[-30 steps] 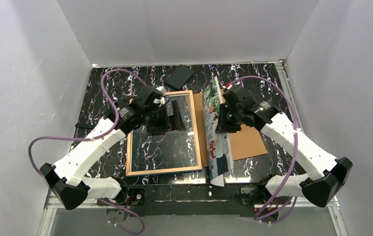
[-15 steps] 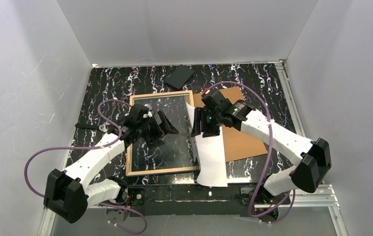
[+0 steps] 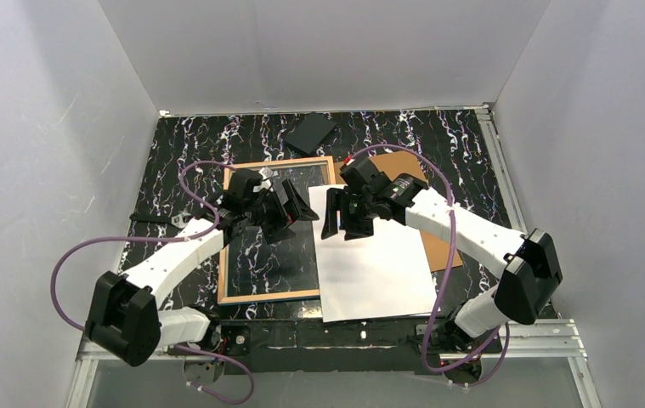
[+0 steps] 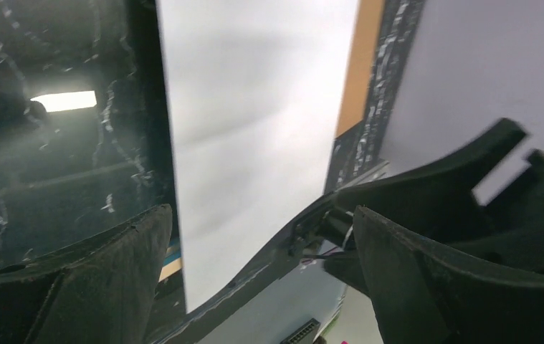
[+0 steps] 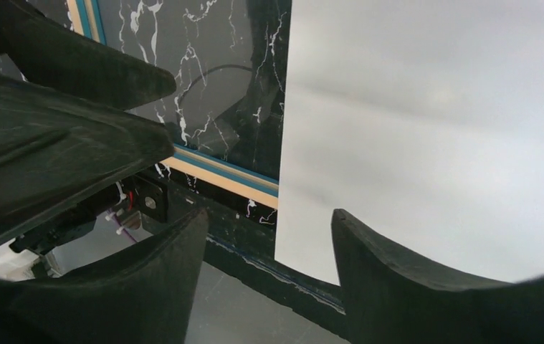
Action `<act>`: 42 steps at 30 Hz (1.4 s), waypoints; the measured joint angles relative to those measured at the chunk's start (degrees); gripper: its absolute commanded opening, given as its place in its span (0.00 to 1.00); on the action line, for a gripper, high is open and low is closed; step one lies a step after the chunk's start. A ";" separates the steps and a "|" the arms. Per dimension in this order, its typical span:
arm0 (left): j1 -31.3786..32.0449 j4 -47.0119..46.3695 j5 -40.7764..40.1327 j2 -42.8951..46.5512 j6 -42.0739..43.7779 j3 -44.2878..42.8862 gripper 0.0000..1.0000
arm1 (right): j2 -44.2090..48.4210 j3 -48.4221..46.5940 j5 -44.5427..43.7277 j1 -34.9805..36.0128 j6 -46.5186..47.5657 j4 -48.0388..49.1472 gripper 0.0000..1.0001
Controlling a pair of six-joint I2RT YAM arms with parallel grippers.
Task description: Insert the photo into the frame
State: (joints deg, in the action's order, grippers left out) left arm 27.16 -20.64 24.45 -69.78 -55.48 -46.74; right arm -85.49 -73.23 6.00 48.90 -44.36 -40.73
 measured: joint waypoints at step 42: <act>3.37 -7.13 10.03 -31.50 4.57 -8.76 0.00 | 12.94 30.03 15.61 -49.92 18.10 2.56 0.83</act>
State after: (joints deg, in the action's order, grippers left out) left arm 30.52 -27.77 34.48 -101.27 -50.92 -55.51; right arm -72.55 -43.20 21.61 -1.02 -26.26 -38.17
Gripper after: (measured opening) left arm 0.008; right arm 0.828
